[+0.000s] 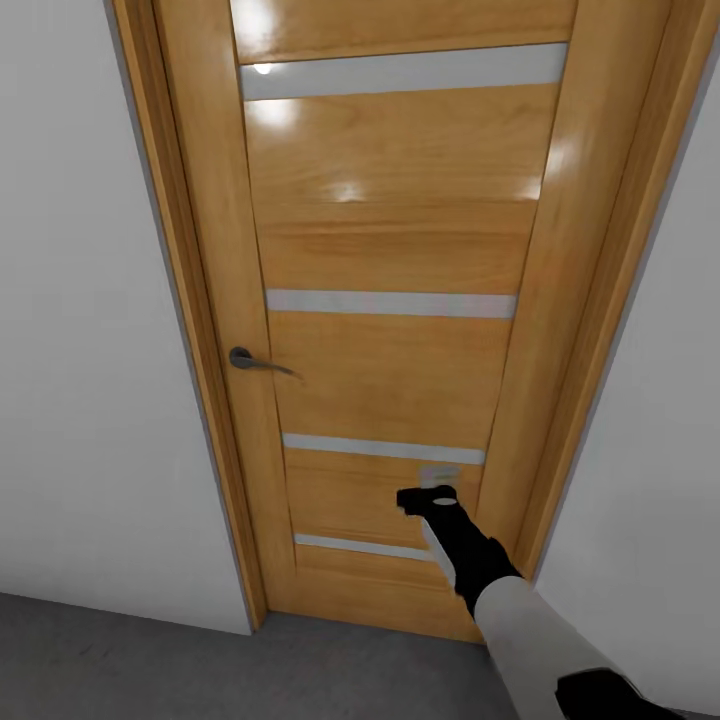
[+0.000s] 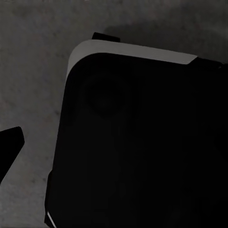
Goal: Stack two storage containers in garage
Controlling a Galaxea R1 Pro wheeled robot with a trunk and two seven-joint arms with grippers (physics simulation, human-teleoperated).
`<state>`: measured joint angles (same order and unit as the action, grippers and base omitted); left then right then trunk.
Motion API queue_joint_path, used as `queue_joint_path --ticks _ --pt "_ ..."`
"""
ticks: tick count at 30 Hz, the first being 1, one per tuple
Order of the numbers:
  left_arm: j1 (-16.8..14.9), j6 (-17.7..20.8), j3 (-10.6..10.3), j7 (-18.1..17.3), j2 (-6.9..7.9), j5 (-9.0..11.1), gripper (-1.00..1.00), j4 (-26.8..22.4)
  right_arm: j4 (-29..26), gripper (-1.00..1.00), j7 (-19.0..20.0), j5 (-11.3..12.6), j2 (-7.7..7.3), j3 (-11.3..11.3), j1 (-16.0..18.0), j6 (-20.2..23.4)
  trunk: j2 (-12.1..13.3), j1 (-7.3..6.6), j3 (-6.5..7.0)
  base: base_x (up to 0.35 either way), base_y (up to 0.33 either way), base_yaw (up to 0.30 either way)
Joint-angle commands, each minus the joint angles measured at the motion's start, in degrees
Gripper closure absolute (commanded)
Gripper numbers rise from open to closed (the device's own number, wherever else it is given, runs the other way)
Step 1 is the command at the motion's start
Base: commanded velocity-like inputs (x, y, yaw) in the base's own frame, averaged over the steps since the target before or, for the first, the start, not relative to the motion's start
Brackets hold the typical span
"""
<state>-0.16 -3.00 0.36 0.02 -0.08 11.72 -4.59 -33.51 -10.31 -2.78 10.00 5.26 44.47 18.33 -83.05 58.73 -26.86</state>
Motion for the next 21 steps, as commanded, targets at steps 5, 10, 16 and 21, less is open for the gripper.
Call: queue_joint_path --ticks 5,10,16,21 --pt "-0.01 -0.16 -0.15 -0.01 -0.04 0.2 -1.0 -0.22 0.35 -1.0 0.39 0.16 0.0 1.07 6.1 1.47 -0.03 0.0 -0.07 0.0 0.0 0.0" --pt "-0.01 -0.16 -0.46 -0.02 -0.02 0.16 -1.0 -0.31 0.22 -1.0 0.87 0.1 0.0 8.67 8.44 -3.65 -0.03 0.0 -0.07 0.0 0.0 0.0" --pt "-0.01 -0.16 -0.37 -0.02 -0.01 0.2 -1.0 -0.33 2.12 -1.0 0.49 0.25 0.0 19.33 8.82 -14.47 -0.03 0.0 -0.07 0.0 0.0 0.0" --pt "-0.01 -0.16 -0.32 -0.02 -0.01 0.4 -1.0 -0.33 3.05 -1.0 0.83 0.16 0.0 24.47 8.7 -16.31 -0.03 0.0 -0.07 0.088 0.0 0.0"
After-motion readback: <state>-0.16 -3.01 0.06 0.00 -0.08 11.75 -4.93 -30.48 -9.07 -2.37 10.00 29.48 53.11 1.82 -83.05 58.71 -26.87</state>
